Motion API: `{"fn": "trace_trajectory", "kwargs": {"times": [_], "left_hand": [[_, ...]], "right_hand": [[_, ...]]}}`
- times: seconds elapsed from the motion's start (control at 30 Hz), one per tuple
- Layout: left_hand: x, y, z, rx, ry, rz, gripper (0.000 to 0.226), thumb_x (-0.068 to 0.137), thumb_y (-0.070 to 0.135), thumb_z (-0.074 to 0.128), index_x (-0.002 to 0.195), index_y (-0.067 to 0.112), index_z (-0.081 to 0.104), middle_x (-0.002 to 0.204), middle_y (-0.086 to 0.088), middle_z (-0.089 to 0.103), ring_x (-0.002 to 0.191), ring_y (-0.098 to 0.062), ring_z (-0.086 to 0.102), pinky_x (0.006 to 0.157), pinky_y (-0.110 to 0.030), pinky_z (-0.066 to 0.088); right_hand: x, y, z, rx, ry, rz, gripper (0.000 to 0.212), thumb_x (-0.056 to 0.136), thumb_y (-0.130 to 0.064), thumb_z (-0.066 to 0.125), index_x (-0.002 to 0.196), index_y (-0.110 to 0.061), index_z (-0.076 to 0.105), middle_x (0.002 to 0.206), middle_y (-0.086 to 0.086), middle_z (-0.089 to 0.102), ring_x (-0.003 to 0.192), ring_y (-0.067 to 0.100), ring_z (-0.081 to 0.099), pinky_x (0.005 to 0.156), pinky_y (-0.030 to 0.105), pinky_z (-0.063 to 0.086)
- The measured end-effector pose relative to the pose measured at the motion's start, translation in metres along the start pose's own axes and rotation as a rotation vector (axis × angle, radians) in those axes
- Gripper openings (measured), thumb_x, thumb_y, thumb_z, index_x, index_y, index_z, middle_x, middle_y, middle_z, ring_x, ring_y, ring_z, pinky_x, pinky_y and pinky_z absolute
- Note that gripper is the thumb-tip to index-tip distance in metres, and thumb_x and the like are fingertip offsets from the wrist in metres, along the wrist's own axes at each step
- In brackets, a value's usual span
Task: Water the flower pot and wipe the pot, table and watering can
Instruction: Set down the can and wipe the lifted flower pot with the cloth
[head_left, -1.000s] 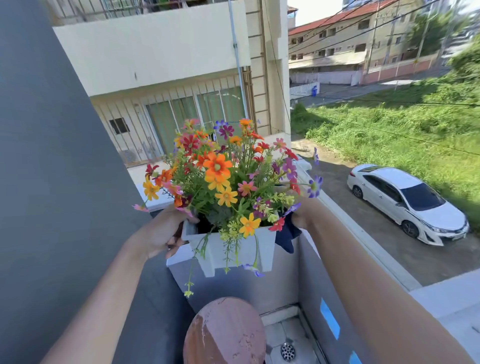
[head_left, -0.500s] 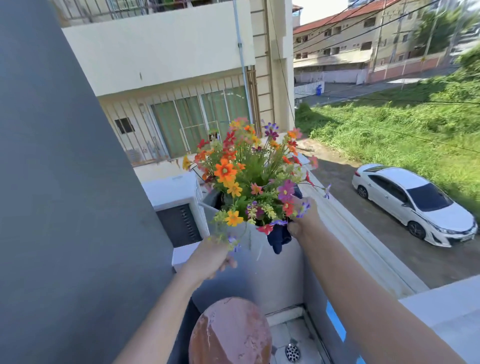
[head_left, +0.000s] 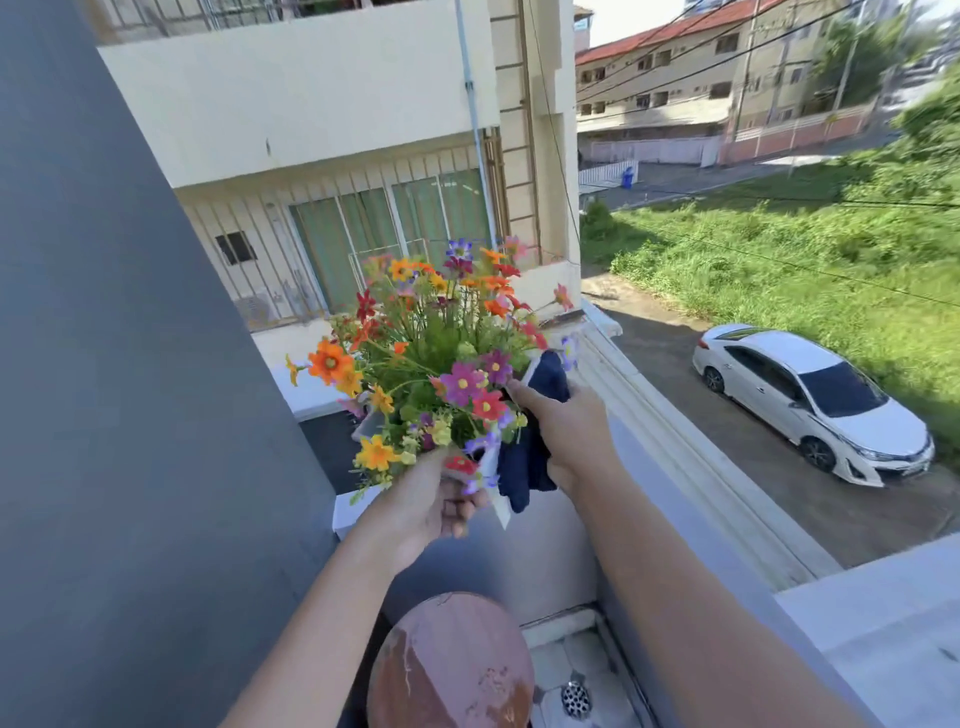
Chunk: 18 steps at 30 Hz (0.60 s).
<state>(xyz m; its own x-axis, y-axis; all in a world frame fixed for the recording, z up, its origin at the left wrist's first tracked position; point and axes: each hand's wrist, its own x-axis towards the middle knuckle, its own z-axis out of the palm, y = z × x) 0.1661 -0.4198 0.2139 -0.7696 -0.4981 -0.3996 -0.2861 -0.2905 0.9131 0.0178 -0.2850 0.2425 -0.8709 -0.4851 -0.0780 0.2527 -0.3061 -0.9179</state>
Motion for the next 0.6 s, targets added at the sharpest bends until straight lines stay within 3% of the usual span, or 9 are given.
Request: {"fn": "trace_trajectory", "kwargs": {"times": [0.07, 0.27, 0.4, 0.5, 0.6], "left_hand": [[-0.002, 0.006, -0.005, -0.051, -0.017, -0.013, 0.027, 0.094, 0.04, 0.053, 0.08, 0.018, 0.058, 0.072, -0.011, 0.062, 0.05, -0.017, 0.047, 0.046, -0.024, 0.029], [-0.012, -0.001, -0.017, -0.11, 0.039, 0.005, 0.012, 0.091, 0.027, 0.052, 0.082, 0.019, 0.053, 0.072, -0.012, 0.06, 0.047, -0.016, 0.043, 0.045, -0.024, 0.026], [-0.019, 0.014, -0.009, -0.086, 0.01, 0.013, 0.02, 0.094, 0.033, 0.053, 0.079, 0.019, 0.057, 0.073, -0.012, 0.061, 0.049, -0.017, 0.043, 0.045, -0.025, 0.025], [-0.02, 0.034, -0.003, -0.141, 0.016, 0.038, 0.015, 0.087, 0.027, 0.051, 0.077, 0.016, 0.053, 0.071, -0.012, 0.059, 0.049, -0.017, 0.041, 0.043, -0.024, 0.024], [-0.019, 0.048, -0.001, -0.152, 0.066, 0.056, 0.009, 0.084, 0.023, 0.049, 0.076, 0.019, 0.047, 0.07, -0.009, 0.057, 0.048, -0.014, 0.038, 0.043, -0.022, 0.02]], "right_hand": [[-0.006, -0.009, 0.0, -0.015, -0.039, -0.024, 0.012, 0.092, -0.018, 0.073, 0.103, -0.019, 0.07, 0.094, 0.007, 0.07, 0.082, 0.021, 0.063, 0.074, 0.033, 0.049], [0.012, -0.029, -0.008, -0.077, -0.007, -0.026, 0.016, 0.1, -0.018, 0.06, 0.11, -0.014, 0.071, 0.099, 0.01, 0.073, 0.089, 0.025, 0.069, 0.072, 0.033, 0.051], [-0.013, -0.025, 0.0, -0.198, 0.059, -0.227, 0.014, 0.097, -0.018, 0.06, 0.091, -0.006, 0.063, 0.076, 0.004, 0.057, 0.071, 0.017, 0.054, 0.068, 0.034, 0.039], [-0.047, -0.007, 0.019, -0.215, -0.017, -0.407, 0.012, 0.096, -0.019, 0.064, 0.085, -0.015, 0.065, 0.074, 0.002, 0.059, 0.071, 0.012, 0.049, 0.068, 0.036, 0.039], [-0.065, 0.006, 0.026, -0.186, -0.084, -0.454, 0.012, 0.095, -0.015, 0.061, 0.083, -0.015, 0.061, 0.072, 0.001, 0.055, 0.07, 0.011, 0.046, 0.069, 0.036, 0.038]]}}
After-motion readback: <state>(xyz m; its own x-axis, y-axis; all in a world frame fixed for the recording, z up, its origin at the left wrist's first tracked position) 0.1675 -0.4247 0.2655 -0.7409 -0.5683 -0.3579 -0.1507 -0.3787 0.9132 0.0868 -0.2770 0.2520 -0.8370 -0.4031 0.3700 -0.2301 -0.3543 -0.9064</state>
